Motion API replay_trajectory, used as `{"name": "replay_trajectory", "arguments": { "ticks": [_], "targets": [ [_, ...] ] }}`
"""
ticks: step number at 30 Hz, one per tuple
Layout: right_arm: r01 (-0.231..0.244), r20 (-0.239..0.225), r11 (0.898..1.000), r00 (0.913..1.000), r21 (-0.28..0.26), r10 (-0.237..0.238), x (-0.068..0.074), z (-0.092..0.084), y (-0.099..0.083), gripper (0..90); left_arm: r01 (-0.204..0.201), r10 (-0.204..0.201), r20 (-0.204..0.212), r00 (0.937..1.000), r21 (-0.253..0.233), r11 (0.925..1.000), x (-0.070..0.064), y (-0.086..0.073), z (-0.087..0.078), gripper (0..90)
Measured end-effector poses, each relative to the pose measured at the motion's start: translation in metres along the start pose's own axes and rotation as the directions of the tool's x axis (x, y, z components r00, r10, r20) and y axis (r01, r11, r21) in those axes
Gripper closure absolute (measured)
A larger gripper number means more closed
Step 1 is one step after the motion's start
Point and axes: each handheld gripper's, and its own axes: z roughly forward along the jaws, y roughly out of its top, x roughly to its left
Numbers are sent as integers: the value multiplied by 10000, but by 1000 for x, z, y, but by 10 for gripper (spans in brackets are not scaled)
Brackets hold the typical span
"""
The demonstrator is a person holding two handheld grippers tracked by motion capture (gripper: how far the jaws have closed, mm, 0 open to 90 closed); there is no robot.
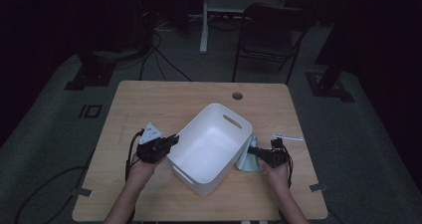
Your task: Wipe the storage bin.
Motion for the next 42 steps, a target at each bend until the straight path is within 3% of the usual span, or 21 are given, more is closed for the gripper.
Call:
{"name": "replay_trajectory", "arguments": {
  "ticks": [4,9,10,12,16,25,42],
  "targets": [
    [-108,-404,9999,9991,-53,106,3,-6,3,838,-26,26,-85,10000,44,10000,-3,0,0,866],
    [330,-1135,9973,9927,-657,-403,28,-27,11,837,-82,83,-191,9998,55,10000,-8,1,2,865],
    [330,-1135,9973,9927,-657,-403,28,-27,11,837,-82,83,-191,9998,55,10000,-8,1,2,865],
    [621,-1339,9933,9882,-972,-749,41,-36,15,836,-63,64,-203,9998,52,10000,-8,1,2,865],
    [774,-1228,9903,9882,-1154,-915,45,-39,17,836,-104,106,-192,9998,83,9999,-8,1,2,865],
    [704,-648,9922,9949,-1029,-773,35,-29,13,836,-344,346,-225,9991,61,9994,-12,2,4,863],
    [-77,223,9998,9997,155,74,1,6,-2,836,-382,382,-351,9987,8,9993,-15,1,4,858]
  ]
}}
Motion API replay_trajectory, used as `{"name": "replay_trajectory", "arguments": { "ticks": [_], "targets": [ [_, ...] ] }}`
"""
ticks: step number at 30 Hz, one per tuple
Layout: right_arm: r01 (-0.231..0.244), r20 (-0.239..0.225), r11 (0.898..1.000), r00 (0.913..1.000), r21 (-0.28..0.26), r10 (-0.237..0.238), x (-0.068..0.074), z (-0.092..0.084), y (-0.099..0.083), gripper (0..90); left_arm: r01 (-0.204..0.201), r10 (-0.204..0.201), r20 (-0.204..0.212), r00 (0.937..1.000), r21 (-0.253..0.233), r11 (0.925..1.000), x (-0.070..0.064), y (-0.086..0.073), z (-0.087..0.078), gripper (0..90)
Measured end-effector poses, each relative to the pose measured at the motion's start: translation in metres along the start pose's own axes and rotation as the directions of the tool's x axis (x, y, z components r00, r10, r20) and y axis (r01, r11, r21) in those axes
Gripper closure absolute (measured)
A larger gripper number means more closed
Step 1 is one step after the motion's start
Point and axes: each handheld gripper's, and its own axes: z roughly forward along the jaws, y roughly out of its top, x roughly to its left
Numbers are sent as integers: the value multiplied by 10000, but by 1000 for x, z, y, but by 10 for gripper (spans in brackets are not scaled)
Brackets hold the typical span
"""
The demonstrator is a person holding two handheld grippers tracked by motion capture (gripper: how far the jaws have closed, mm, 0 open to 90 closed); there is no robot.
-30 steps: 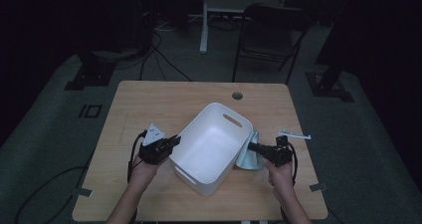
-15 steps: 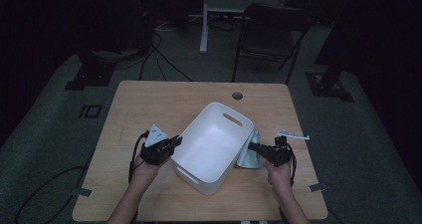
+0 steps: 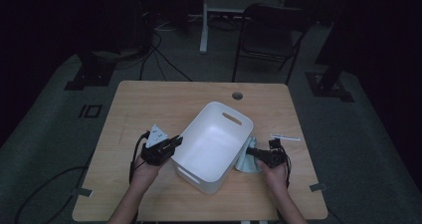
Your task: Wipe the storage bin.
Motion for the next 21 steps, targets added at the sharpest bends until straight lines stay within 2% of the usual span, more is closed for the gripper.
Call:
{"name": "replay_trajectory", "arguments": {
  "ticks": [4,6,8,12,13,15,17,18,21],
  "targets": [
    [-194,-91,9998,9998,40,195,1,0,0,838,-73,73,-158,9998,25,10000,-2,0,0,859],
    [-125,-406,9999,9991,-8,124,6,-5,0,837,-112,113,-212,9997,44,9999,-3,1,0,859],
    [-33,-851,9998,9964,-189,17,16,-14,1,837,-121,123,-230,9997,61,9999,-3,1,1,859],
    [538,-1533,9954,9860,-791,-654,40,-36,5,836,-132,134,-177,9998,65,9999,-4,1,1,859],
    [635,-1567,9936,9846,-930,-776,44,-40,7,835,-114,114,-155,9998,60,9999,-4,1,1,858],
    [919,-1326,9904,9856,-1030,-1052,49,-42,8,835,-127,128,-123,9998,57,9999,-4,1,1,858],
    [919,-1326,9904,9856,-1030,-1052,49,-42,8,835,-182,183,-132,9997,66,9998,-4,1,1,858],
    [652,-1322,9924,9881,-1040,-788,43,-37,6,836,-232,233,-112,9997,77,9997,-5,1,2,854],
    [648,-969,9942,9926,-863,-731,38,-31,5,836,-232,233,-68,9997,83,9997,-5,2,2,846]
  ]
}}
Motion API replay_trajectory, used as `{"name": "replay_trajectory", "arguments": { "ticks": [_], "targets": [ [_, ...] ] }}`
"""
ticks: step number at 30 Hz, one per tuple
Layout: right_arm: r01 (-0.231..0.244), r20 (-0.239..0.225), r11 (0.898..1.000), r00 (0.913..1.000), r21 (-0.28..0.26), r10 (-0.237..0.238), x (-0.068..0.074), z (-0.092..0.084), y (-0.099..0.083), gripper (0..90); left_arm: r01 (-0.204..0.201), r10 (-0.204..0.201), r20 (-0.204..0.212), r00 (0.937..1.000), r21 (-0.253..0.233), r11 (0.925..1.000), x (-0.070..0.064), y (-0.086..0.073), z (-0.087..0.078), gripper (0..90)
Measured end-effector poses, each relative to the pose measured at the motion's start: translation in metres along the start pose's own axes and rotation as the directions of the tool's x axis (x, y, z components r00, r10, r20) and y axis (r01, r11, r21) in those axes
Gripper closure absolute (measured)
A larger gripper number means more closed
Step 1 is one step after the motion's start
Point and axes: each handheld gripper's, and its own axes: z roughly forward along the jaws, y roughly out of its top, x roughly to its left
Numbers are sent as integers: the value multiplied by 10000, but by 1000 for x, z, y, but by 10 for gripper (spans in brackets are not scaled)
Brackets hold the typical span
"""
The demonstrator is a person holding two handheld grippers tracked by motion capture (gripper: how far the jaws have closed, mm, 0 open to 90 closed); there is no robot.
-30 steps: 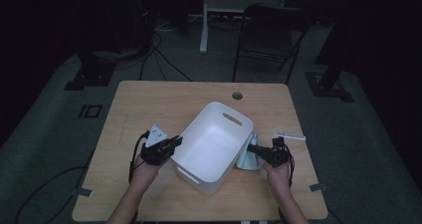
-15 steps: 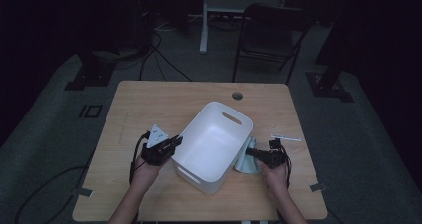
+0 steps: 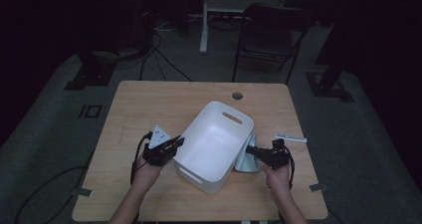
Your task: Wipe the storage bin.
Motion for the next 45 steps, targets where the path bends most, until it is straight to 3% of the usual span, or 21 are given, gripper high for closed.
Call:
{"name": "replay_trajectory", "arguments": {
  "ticks": [8,16,17,19,21,25,28,30,32,34,38,45],
  "targets": [
    [-260,553,9989,9982,393,238,-16,14,-6,837,-71,72,-155,9999,23,10000,-2,1,1,850],
    [-909,938,9918,9922,896,825,-35,30,-16,838,37,-37,-289,9996,10,10000,-3,1,1,849],
    [-854,1046,9922,9916,914,757,-33,30,-16,838,58,-58,-291,9996,12,10000,-3,1,1,850],
    [-285,1290,9951,9915,943,161,-24,27,-15,839,76,-75,-312,9995,14,10000,-3,1,1,848],
    [-116,914,9969,9958,780,45,-15,21,-12,839,108,-107,-364,9993,19,9999,-4,1,1,849],
    [-118,-344,9998,9993,184,124,6,0,-3,838,90,-83,-453,9989,148,9999,-6,2,2,850],
    [573,-407,9983,9975,-135,-578,29,-10,3,838,80,-74,-390,9992,144,9999,-6,2,2,850],
    [896,-53,9958,9960,-175,-897,33,-9,3,838,68,-64,-357,9993,127,9999,-6,2,2,850],
    [559,-225,9982,9982,-208,-563,25,-7,2,838,35,-30,-357,9994,143,9999,-6,2,2,849],
    [582,111,9983,9982,-12,-582,20,-2,-1,839,35,-30,-361,9993,136,9999,-7,2,3,848],
    [48,391,9993,9992,366,-62,1,11,-8,839,34,-29,-387,9992,113,9999,-8,3,3,845],
    [-529,1137,9919,9927,1153,397,-28,35,-19,839,73,-68,-456,9989,116,9999,-8,3,4,841]
  ]
}}
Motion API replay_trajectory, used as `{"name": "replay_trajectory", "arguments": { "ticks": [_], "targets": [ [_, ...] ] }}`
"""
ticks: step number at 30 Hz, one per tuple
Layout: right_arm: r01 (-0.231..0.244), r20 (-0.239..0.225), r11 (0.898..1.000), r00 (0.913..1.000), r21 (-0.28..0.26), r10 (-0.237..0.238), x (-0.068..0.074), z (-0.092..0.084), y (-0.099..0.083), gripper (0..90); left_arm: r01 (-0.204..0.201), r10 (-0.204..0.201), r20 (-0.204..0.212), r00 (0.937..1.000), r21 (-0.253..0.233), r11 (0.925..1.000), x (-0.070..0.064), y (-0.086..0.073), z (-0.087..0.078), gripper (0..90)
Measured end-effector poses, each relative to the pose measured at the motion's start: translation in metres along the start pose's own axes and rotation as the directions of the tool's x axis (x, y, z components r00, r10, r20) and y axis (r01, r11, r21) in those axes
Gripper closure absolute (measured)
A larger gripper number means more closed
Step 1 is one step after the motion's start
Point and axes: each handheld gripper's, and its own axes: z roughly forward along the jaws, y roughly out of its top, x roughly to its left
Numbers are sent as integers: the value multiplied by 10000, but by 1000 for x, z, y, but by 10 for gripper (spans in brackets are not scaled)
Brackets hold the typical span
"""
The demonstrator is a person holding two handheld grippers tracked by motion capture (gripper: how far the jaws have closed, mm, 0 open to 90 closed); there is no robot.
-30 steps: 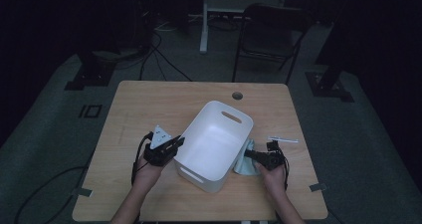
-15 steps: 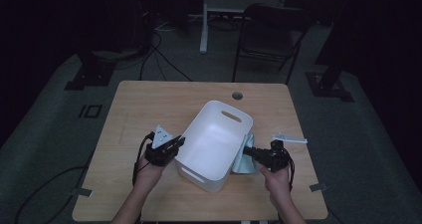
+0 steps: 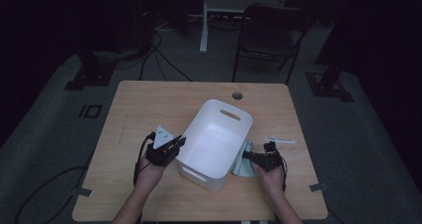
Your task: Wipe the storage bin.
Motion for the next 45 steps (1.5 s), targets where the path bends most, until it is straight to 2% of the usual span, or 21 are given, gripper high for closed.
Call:
{"name": "replay_trajectory", "arguments": {
  "ticks": [2,5,6,7,8,10,13,14,15,17,19,21,27,33,35,37,38,40,42,44,45],
  "targets": [
    [-199,-23,9998,9998,48,199,-2,3,0,840,21,-21,-36,10000,2,10000,0,0,0,840],
    [-217,-8,9997,9998,65,217,0,2,1,841,19,-19,-66,10000,14,10000,0,0,0,840],
    [-302,-173,9995,9994,27,303,0,0,1,841,59,-58,-127,9999,20,10000,-1,0,0,840],
    [-359,-604,9993,9976,-97,352,6,-8,2,841,56,-56,-146,9999,25,10000,-1,0,0,841],
    [-112,-872,9997,9961,-234,91,13,-15,3,841,89,-88,-193,9998,33,10000,-1,0,0,841],
    [5,-1403,9990,9901,-457,-69,21,-26,4,840,106,-105,-239,9997,42,9999,-3,1,0,842],
    [254,-2383,9950,9700,-961,-478,39,-45,8,838,102,-101,-230,9997,55,9999,-4,1,1,842],
    [373,-2491,9939,9665,-1042,-624,44,-48,9,838,109,-108,-194,9998,43,9999,-4,1,1,842],
    [629,-2377,9922,9674,-1080,-873,50,-52,10,838,88,-87,-170,9998,43,10000,-4,1,1,841],
    [894,-2120,9899,9709,-1099,-1112,52,-52,11,838,61,-60,-136,9999,38,10000,-4,1,1,841],
    [748,-2189,9913,9709,-1084,-972,49,-49,10,839,101,-100,-91,9999,25,9999,-4,1,1,837],
    [843,-1842,9911,9775,-1033,-1023,47,-44,9,839,1,0,-148,9999,49,10000,-5,1,1,837],
    [583,-1111,9970,9918,-507,-637,29,-25,3,839,17,-17,-276,9996,6,10000,-6,1,2,830],
    [219,-515,9995,9985,206,-209,8,-3,-1,839,32,-31,-310,9995,12,10000,-6,1,3,827],
    [156,-491,9996,9987,239,-144,6,-1,-1,839,117,-117,-360,9993,-4,9999,-6,1,3,827],
    [-186,-485,9990,9986,415,206,3,2,-3,840,160,-161,-429,9989,-13,9999,-6,1,3,825],
    [-106,-487,9990,9987,434,127,5,1,-3,841,161,-161,-460,9988,-11,9999,-7,1,3,825],
    [-136,-780,9989,9968,447,170,9,-4,-3,841,164,-163,-520,9985,10,9999,-7,1,3,825],
    [33,-1128,9993,9936,360,8,17,-13,-1,840,195,-193,-545,9983,31,9998,-7,1,3,825],
    [194,-1676,9998,9857,108,-173,27,-25,0,839,207,-204,-586,9981,41,9998,-8,1,3,825],
    [194,-1676,9998,9857,108,-173,27,-25,0,839,207,-204,-586,9981,41,9998,-8,1,3,825]
  ]
}}
